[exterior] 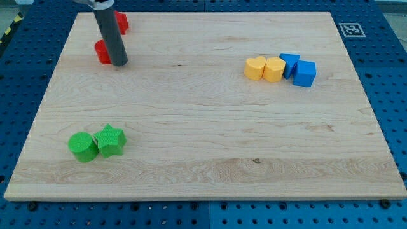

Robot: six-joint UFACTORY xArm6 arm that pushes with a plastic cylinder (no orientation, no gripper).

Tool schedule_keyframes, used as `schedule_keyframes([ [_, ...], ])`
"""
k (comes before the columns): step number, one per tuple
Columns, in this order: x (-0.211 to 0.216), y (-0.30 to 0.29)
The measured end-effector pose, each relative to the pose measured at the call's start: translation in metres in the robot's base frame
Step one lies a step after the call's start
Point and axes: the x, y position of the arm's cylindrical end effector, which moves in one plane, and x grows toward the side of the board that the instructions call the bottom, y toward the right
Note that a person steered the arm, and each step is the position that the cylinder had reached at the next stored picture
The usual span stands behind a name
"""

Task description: Move the red circle to the bottom of the red star

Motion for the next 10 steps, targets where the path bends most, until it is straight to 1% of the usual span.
schedule_keyframes([
  [1,0.012,-0.018],
  [2,0.000,-0.043],
  [3,-0.019,-0.048],
  [5,-0.057,-0.038],
  [6,-0.057,-0.037],
  [7,-0.044,-0.016],
  [8,-0.051,-0.002],
  [9,-0.062,-0.019],
  [10,-0.064,-0.027],
])
